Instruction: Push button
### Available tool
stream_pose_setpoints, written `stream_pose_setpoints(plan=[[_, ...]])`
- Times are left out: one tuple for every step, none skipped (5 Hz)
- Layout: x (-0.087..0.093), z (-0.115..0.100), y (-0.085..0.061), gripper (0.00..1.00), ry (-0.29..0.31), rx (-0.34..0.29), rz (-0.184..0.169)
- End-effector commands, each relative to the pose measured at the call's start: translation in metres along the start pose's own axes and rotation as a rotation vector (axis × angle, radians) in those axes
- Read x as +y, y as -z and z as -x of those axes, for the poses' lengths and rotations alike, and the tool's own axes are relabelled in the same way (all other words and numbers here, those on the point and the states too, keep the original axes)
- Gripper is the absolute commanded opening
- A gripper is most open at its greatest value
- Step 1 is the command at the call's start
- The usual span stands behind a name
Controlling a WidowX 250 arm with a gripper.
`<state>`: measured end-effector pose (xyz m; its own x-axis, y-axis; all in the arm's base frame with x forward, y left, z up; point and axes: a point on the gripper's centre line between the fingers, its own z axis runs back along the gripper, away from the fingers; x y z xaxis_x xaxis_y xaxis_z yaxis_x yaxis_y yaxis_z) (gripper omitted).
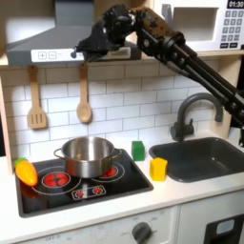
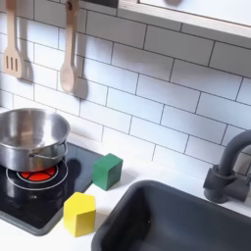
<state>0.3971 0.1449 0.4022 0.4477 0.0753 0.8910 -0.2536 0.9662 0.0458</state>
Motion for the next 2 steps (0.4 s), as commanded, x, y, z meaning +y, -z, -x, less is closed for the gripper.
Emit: stream_pose_setpoints(plan=[[-0.0026, -0.0032, 0.0047, 0.00, 0.015, 0.014, 0.005], [-0.0010, -0.0028, 0.0015, 0.00, 0.018, 0.029, -0.008]])
